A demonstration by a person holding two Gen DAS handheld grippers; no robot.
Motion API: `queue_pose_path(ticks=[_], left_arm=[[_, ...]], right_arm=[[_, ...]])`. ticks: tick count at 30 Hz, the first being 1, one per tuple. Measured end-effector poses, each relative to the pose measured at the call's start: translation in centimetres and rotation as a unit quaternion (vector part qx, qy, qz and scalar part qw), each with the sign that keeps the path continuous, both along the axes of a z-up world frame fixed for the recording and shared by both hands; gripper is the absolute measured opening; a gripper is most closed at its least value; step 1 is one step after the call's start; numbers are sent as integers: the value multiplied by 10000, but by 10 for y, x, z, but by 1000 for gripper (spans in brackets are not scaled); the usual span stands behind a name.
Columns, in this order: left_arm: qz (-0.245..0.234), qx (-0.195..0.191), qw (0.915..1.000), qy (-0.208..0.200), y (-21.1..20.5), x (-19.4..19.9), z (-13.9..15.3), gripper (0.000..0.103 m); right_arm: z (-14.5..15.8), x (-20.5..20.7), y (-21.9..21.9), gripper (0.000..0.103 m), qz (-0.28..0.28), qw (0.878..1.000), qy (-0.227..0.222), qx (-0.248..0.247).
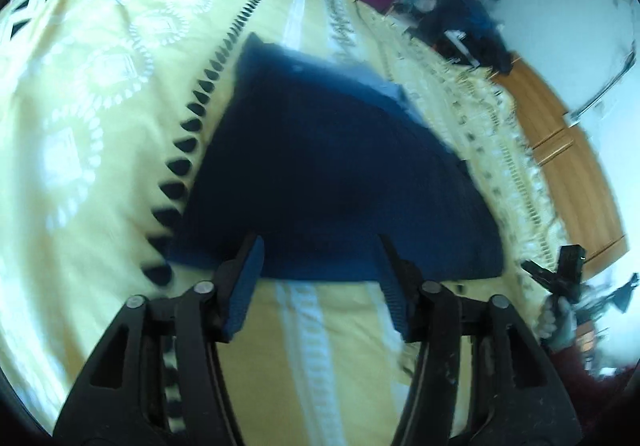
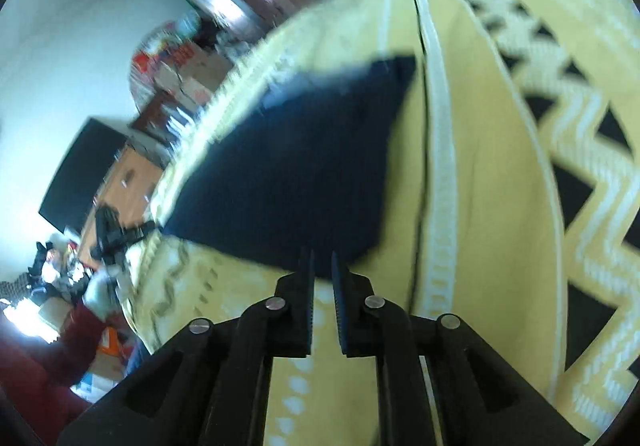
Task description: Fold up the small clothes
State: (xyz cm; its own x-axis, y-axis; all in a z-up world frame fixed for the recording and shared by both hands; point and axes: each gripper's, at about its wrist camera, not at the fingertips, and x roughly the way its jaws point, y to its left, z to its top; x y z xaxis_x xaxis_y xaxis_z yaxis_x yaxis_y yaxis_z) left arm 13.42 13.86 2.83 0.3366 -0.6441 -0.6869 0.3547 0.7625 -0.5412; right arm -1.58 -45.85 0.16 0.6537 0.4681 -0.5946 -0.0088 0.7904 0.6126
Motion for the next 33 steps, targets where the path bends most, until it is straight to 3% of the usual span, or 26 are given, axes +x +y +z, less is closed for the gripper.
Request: queue_pose_path(ticks=[1, 3, 8, 13, 16, 18, 20, 21, 23, 24, 26, 29, 33], left_arm=[[40, -95, 9999, -4, 0, -3, 0, 64], [169, -528, 9984, 99, 0, -9, -5, 68], [841, -774, 9922, 501, -6, -9, -37, 68], [1394, -974, 9849, 329, -5, 6, -44, 72], [1753, -1076, 9781, 301, -2, 22, -46, 72], [2131, -1239, 9688, 276, 3, 32, -48, 72], [2234, -1272, 9661, 248, 4, 38, -51, 70], [2211, -1245, 9670, 216, 3, 39, -51, 63], [2043, -1398, 9686, 229, 2, 41, -54, 31], [2023, -1415, 9686, 279, 3, 42, -56, 2], [1963, -1281, 9721, 99, 0, 39, -48, 2], [1515, -682, 9840, -649, -23, 29, -17, 2], [1018, 44, 9844, -1431, -57, 21, 10, 2]], right_arm=[[6, 3, 2, 22, -146, 9998, -142, 6], [5, 18, 10, 55, -242, 9993, -261, 118], [-46, 57, 41, 56, -226, 9987, 449, 6], [-48, 47, 36, 57, -449, 9982, 365, 181], [-43, 48, 42, 59, -391, 9980, 487, -40], [-30, 50, 54, 60, -273, 9980, 509, -263], [-15, 48, 63, 60, -170, 9981, 441, -400], [-5, 49, 69, 60, -139, 9982, 372, -453], [18, 57, 86, 60, -39, 9983, 195, -554], [25, 61, 92, 60, 8, 9981, 148, -602], [43, 87, 117, 62, 197, 9973, 70, -704], [67, 147, 167, 64, 684, 9945, 14, -798], [89, 237, 232, 65, 1384, 9877, 148, -707]])
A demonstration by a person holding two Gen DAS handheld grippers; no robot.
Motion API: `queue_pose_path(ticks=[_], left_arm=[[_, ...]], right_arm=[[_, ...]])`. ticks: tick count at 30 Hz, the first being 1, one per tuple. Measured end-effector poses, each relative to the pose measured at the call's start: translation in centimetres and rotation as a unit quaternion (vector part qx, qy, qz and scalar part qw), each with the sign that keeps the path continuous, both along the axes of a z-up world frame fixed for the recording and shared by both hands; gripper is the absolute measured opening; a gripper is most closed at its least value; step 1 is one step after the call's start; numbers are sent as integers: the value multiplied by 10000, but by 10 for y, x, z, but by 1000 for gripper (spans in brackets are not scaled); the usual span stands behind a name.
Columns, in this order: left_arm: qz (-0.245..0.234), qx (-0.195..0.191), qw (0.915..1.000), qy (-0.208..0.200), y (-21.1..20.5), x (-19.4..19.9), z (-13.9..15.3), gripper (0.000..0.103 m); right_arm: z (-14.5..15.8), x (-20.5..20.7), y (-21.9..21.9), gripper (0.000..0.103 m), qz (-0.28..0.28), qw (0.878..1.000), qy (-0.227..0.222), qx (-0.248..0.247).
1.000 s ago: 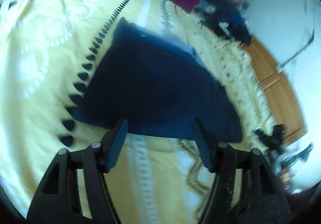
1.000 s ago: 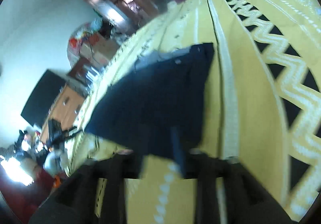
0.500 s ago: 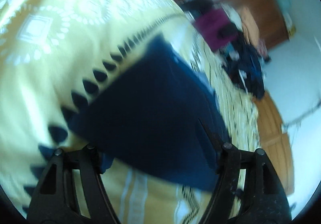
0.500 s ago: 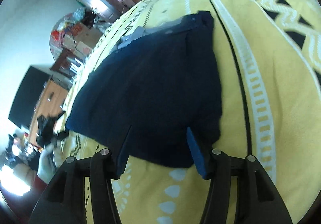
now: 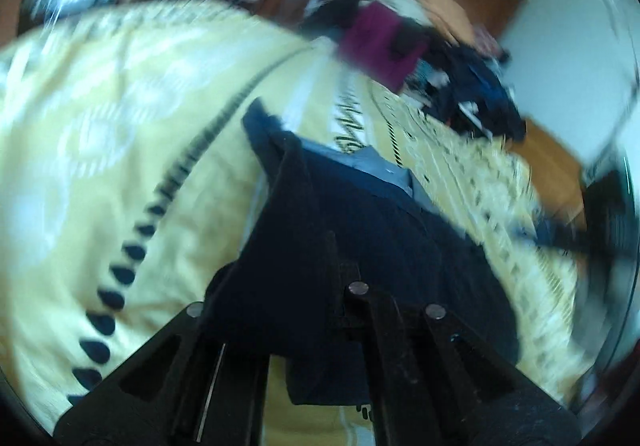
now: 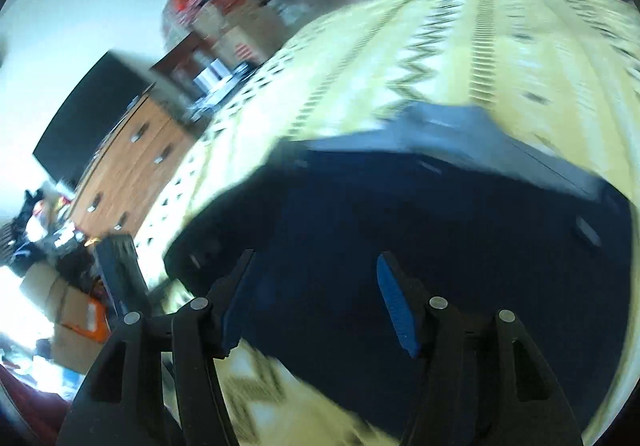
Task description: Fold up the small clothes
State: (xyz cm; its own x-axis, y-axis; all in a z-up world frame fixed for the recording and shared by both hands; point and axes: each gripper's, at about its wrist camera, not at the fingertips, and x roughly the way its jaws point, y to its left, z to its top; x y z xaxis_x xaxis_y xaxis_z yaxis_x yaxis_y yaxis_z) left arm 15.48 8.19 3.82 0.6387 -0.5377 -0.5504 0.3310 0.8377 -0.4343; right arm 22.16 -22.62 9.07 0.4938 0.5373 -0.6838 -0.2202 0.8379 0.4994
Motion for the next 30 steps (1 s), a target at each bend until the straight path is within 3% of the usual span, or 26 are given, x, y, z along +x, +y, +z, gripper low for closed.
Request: queue_pose_path(ticks=[4, 7, 9, 11, 14, 16, 18, 20, 23, 24, 27, 30], left_arm=[[-478, 587, 9958, -517, -34, -10, 14, 2], [-852, 883, 9897, -735, -58, -20, 16, 3], [-1068, 1013, 9857, -817, -69, -26, 15, 4], [-1190, 1009, 9845, -803, -75, -28, 13, 4], [-1273, 964, 9842, -765, -80, -29, 11, 5], [-1307, 888, 9851, -684, -84, -26, 11, 5], [-1436, 1006, 9820, -704, -92, -29, 12, 6], [-1647, 1142, 9768, -760, -104, -35, 18, 6], [-2252, 1289, 9608, -981, -130, -56, 35, 8], [-2563, 1348, 9508, -1098, -146, -67, 44, 10], [-3345, 1477, 9234, -1165, -195, -89, 54, 12], [-3903, 1562, 9016, -1020, -246, -99, 50, 14]], right_arm=[[10, 89, 75, 66, 713, 9960, 386, -382], [-5, 135, 113, 68, 966, 9905, 887, -415], [-16, 150, 126, 68, 1027, 9874, 1125, -436], [-25, 157, 130, 68, 940, 9852, 1182, -810], [-45, 156, 110, 67, 528, 9864, 1226, -964], [-57, 149, 88, 53, 388, 9897, 1297, -457], [-68, 137, 72, 29, 370, 9912, 1267, 97], [-71, 118, 52, 14, 193, 9939, 974, 483], [-58, 69, -4, 14, -364, 9927, 399, 1080], [-54, 51, -27, 14, -543, 9910, 278, 1193], [-54, 5, -93, 14, -1026, 9864, 141, 1278], [-65, -27, -153, 13, -1416, 9800, 175, 1391]])
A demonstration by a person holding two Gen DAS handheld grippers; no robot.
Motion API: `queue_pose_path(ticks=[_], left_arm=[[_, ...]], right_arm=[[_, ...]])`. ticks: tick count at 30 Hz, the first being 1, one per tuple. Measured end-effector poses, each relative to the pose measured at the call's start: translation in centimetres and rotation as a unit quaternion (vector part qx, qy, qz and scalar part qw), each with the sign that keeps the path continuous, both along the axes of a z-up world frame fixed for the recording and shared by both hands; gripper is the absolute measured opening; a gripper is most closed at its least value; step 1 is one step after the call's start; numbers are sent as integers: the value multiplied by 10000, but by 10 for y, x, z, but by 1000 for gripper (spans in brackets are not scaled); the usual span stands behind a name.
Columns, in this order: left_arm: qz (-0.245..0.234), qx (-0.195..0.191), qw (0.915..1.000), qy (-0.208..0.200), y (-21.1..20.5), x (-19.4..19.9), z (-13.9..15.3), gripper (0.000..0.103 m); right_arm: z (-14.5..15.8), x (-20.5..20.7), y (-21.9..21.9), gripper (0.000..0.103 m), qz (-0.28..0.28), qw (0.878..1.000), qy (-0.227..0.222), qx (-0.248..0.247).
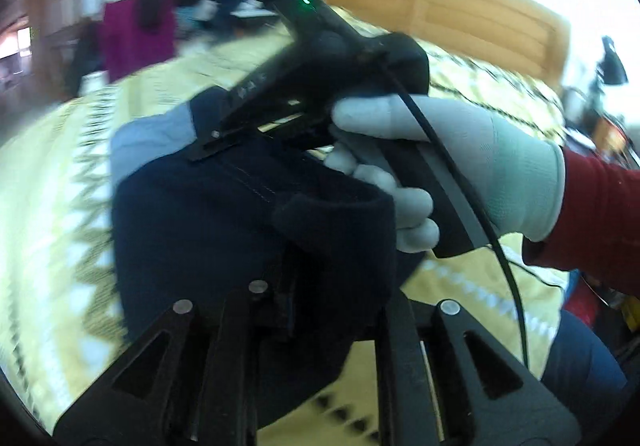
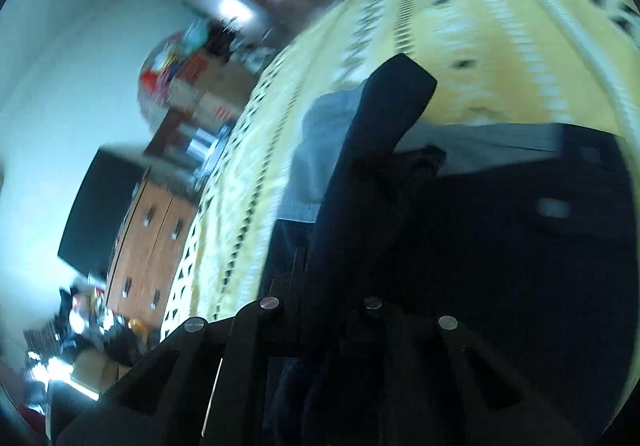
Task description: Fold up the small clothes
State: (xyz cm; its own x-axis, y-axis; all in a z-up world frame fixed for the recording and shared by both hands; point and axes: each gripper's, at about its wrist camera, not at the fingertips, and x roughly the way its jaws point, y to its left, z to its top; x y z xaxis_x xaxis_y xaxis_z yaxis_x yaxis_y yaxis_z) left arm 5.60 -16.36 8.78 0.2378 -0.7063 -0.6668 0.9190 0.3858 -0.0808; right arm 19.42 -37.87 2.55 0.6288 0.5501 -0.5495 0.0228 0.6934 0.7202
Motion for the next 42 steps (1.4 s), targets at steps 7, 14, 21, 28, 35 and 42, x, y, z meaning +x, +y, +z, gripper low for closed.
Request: queue_pose_path(ticks=[7, 14, 21, 28, 35, 42], left_arm=[[-548, 553, 9965, 291, -89, -16, -32, 19], [-617, 1119, 9909, 429, -123, -38, -78, 31], [-805, 1074, 9907, 225, -79, -81, -51, 53], [147, 616, 9974, -350, 47, -128, -8, 59], [877, 936, 9910, -394, 86, -131, -26, 60], [1358, 1065, 9819, -784, 59, -104, -25, 61]], right_arm=[[-50, -33, -102, 13, -474, 9963, 311, 650], [-115, -21, -139, 10, -374, 9917, 630, 1061], [-121, -36, -151, 29, -119, 9875, 637, 1436], [-85, -121, -131, 47, 30, 9906, 561, 1251], [-73, -165, -97, 51, 80, 9933, 662, 941], [-59, -163, -83, 40, 137, 9976, 464, 503]])
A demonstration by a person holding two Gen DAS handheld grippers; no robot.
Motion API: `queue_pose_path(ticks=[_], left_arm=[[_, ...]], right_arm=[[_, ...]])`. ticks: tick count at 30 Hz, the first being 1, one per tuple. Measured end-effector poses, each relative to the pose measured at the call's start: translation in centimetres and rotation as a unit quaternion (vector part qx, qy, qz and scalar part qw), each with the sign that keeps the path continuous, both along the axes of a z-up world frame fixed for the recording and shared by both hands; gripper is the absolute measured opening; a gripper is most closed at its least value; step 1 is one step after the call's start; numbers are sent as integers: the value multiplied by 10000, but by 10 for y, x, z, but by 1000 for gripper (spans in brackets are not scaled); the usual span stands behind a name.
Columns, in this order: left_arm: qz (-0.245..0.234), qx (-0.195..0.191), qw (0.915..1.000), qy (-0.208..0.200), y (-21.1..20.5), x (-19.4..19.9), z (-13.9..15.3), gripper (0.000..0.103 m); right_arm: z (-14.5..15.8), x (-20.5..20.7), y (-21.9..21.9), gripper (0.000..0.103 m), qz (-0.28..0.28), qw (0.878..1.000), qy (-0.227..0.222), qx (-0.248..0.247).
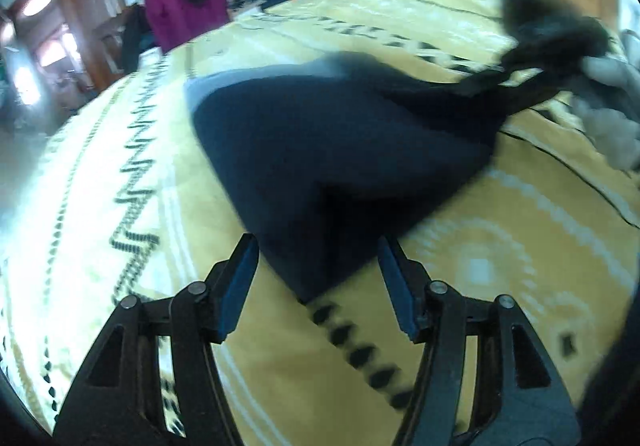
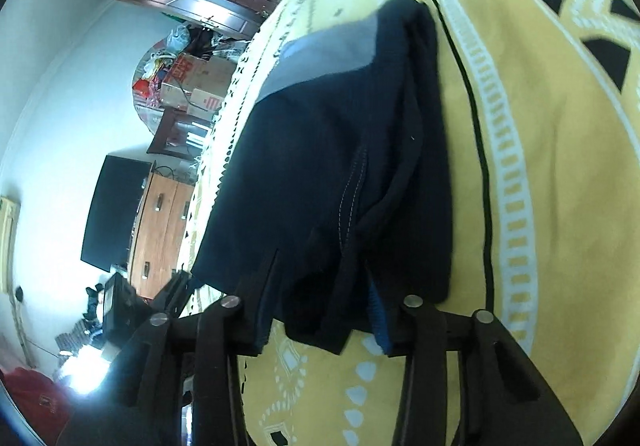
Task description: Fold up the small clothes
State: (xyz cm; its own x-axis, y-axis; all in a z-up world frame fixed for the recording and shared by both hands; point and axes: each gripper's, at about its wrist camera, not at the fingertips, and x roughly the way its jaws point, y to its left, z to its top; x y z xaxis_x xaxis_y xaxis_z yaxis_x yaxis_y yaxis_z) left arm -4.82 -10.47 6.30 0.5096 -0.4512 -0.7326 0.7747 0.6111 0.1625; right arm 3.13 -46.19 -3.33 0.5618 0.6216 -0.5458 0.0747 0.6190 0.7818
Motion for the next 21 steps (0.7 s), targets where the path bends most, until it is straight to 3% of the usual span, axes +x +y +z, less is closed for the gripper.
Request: queue_pose_path(ticks=[3, 4, 5, 7, 8, 9, 10, 11, 13, 14, 15, 16, 17, 18, 19, 21], left_arm=[[166, 181, 9997, 85, -1, 19, -15, 61], [174, 214, 9996, 79, 0, 24, -19, 61], [174, 233, 9996, 32, -1, 28, -21, 61], [149, 166, 9996, -154, -2, 25, -12, 59], [161, 116, 9996, -208, -1, 26, -7, 56], [178, 35, 9995, -240, 5, 27, 2, 36], [280, 32, 9992, -301, 15, 28, 10, 21], [329, 70, 9990, -302, 24, 34, 8, 22], [311, 464, 9984, -123, 39, 45, -17, 36], [231, 600, 9979, 10, 40, 52, -31, 34], [35, 602, 9981, 154, 40, 48, -43, 23], [-136, 562, 9983, -20, 37, 39, -39, 21], [-248, 502, 9984, -115, 35, 34, -34, 24], [-428, 274, 9986, -148, 33, 26, -23, 38], [-539, 92, 9984, -166, 31, 20, -16, 46], [-607, 134, 9979, -197, 26, 15, -20, 50]], right_arm=[[0, 4, 2, 40, 37, 10000, 3, -13], [-3, 5, 4, 44, 44, 10000, 67, -38], [-8, 9, 8, 54, 24, 9999, 167, -36], [-16, 11, 12, 53, -2, 9995, 312, -24], [-14, 11, 13, 43, -26, 9997, 258, -28], [-10, 12, 16, 19, -42, 9999, 153, 4], [-7, 13, 15, 11, -96, 9998, -26, 149], [-10, 14, 13, 7, -169, 9994, -66, 291], [-34, 15, 5, 6, -287, 9971, 72, 702], [-49, 15, 7, 5, -267, 9959, 208, 837], [-58, 14, 11, 3, -223, 9969, 312, 684], [-60, 11, 14, 2, -225, 9977, 279, 575], [-56, 7, 12, 3, -340, 9976, 219, 565], [-48, 3, 10, 3, -427, 9980, 126, 447], [-39, -2, 8, 3, -508, 9982, 38, 312], [-31, -9, -1, 3, -665, 9974, -45, 287]])
